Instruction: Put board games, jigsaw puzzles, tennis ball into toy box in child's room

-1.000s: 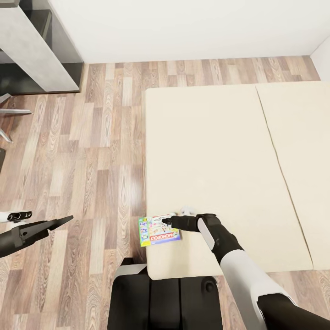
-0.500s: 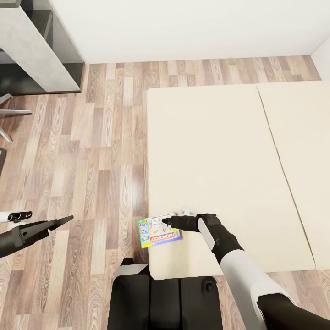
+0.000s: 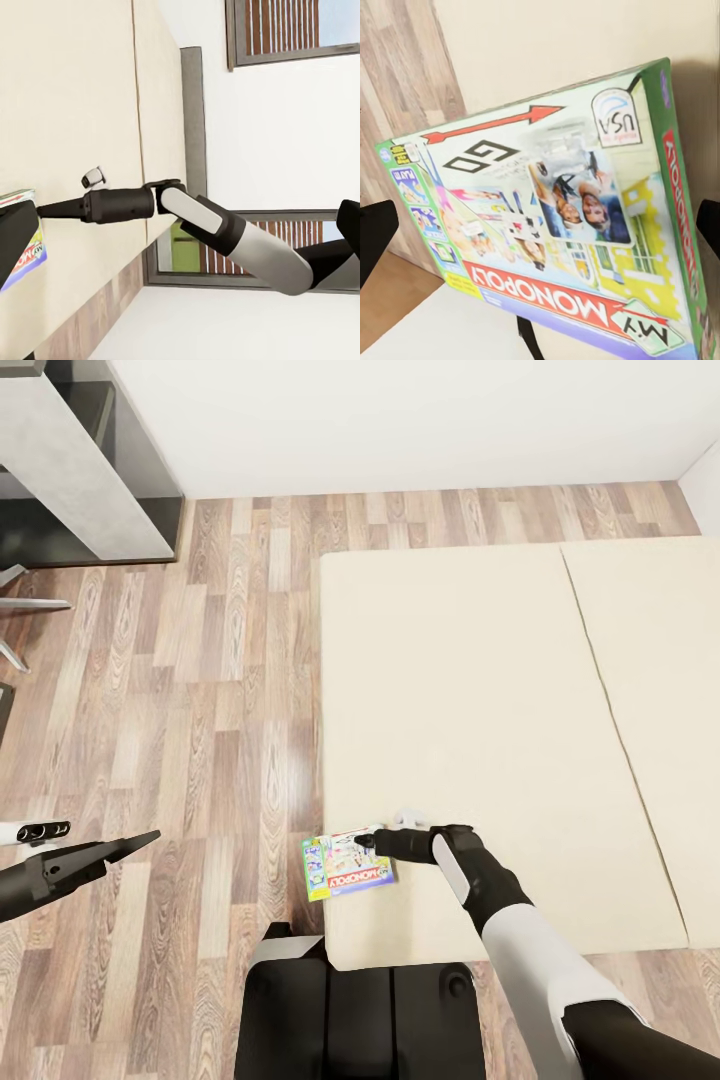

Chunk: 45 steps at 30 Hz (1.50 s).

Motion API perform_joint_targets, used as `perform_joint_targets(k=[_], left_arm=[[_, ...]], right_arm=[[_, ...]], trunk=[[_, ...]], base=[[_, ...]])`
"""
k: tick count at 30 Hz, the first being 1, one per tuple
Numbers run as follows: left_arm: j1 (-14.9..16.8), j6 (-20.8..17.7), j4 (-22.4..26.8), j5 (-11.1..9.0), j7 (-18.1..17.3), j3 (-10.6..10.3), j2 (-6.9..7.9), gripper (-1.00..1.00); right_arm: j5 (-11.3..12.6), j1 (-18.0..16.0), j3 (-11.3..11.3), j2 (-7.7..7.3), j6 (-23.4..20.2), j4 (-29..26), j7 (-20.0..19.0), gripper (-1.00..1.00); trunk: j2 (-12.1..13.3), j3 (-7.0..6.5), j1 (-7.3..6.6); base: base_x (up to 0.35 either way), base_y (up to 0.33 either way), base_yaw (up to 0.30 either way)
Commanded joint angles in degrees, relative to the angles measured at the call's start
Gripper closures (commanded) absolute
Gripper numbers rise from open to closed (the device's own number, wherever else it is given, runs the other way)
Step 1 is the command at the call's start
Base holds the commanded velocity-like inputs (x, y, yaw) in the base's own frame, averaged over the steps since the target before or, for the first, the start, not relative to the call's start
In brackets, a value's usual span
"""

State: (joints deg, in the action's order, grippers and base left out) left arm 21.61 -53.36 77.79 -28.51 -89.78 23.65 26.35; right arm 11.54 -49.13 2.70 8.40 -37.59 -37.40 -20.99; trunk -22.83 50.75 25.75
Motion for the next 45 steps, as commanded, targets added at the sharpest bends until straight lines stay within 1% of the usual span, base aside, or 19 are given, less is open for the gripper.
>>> perform_joint_targets(k=[1, 5, 8, 12, 13, 17, 18, 21, 24, 28, 33, 39, 41, 44, 45], left_arm=[[0.01, -0.61, 0.01, 0.03, -0.22, 0.0, 0.02, -1.0], [0.01, -0.61, 0.01, 0.03, -0.22, 0.0, 0.02, -1.0], [0.01, -0.61, 0.01, 0.03, -0.22, 0.0, 0.02, -1.0], [0.01, -0.61, 0.01, 0.03, -0.22, 0.0, 0.02, -1.0], [0.01, -0.61, 0.0, 0.03, -0.22, 0.0, 0.02, -1.0], [0.01, -0.61, 0.0, 0.03, -0.22, 0.0, 0.0, -1.0], [0.01, -0.61, 0.0, 0.03, -0.22, -0.04, -0.03, -1.0], [0.01, -0.61, -0.01, 0.05, -0.22, -0.06, -0.05, -1.0], [0.01, -0.61, -0.01, 0.04, -0.22, -0.08, -0.06, -1.0], [0.01, -0.6, 0.01, 0.04, -0.22, -0.08, -0.06, -1.0], [0.01, -0.6, 0.01, 0.08, -0.22, -0.09, -0.04, -1.0], [-0.04, -0.57, 0.0, 0.11, -0.22, -0.07, -0.05, -1.0], [-0.1, -0.57, 0.0, 0.11, -0.22, -0.05, -0.02, -1.0], [-0.17, -0.54, -0.01, 0.18, -0.22, -0.03, 0.0, -1.0], [-0.2, -0.53, -0.01, 0.24, -0.22, -0.02, 0.0, -1.0]], right_arm=[[0.41, -0.03, 0.0, -0.06, -0.33, -0.16, 0.1, -1.0], [0.57, -0.07, -0.14, -0.27, -0.66, -0.53, 0.09, -1.0], [0.69, -0.13, -0.2, -0.87, -1.64, -1.97, 0.08, -1.0], [0.89, -0.09, -0.28, -2.02, -3.41, -5.62, 0.05, -1.0], [0.94, 0.06, -0.3, -2.47, -4.26, -7.33, 0.03, -1.0], [0.99, 0.83, -0.36, -3.26, -6.37, -10.84, 0.01, -1.0], [1.0, 1.44, -0.38, -3.59, -7.46, -12.74, 0.0, -1.0], [1.03, 2.62, -0.44, -4.0, -8.87, -16.01, -0.05, -1.0], [1.03, 4.19, -0.67, -4.21, -10.0, -19.84, -0.32, -1.0], [1.03, 6.81, -1.51, -4.4, -11.84, -25.87, -1.12, -1.0], [1.01, 11.45, -3.68, -4.55, -14.8, -35.08, -3.14, -1.0], [1.02, 19.02, -7.83, -5.07, -16.67, -46.35, -7.46, -1.0], [1.02, 21.7, -9.61, -5.3, -16.83, -49.08, -9.5, -1.0], [1.02, 25.55, -12.75, -5.57, -16.68, -51.53, -13.45, -1.0], [1.01, 27.75, -14.99, -5.67, -16.47, -52.43, -16.64, -1.0]], trunk=[[-0.09, 0.06, 0.03], [-0.09, 0.06, 0.03], [-0.09, 0.06, 0.03], [-0.09, 0.06, 0.03], [-0.09, 0.06, 0.03], [-0.09, 0.06, 0.03], [-0.09, 0.06, 0.03], [-0.09, 0.06, 0.03], [-0.09, 0.06, 0.03], [-0.09, 0.06, 0.03], [-0.09, 0.06, 0.03], [-0.09, 0.03, 0.03], [-0.09, -0.04, 0.03], [-0.09, -0.22, 0.03], [-0.09, -0.29, 0.03]], base=[[0.0, 0.0, 0.0], [0.0, 0.0, 0.0], [0.0, 0.0, 0.0], [0.0, 0.0, 0.0], [0.0, 0.0, 0.0], [0.0, 0.0, 0.0], [0.0, 0.0, 0.0], [0.0, 0.0, 0.0], [0.0, 0.0, 0.0], [0.0, 0.0, 0.0], [0.0, 0.0, 0.0], [0.0, 0.0, 0.0], [0.0, 0.0, 0.0], [0.0, 0.0, 0.0], [0.0, 0.0, 0.0]])
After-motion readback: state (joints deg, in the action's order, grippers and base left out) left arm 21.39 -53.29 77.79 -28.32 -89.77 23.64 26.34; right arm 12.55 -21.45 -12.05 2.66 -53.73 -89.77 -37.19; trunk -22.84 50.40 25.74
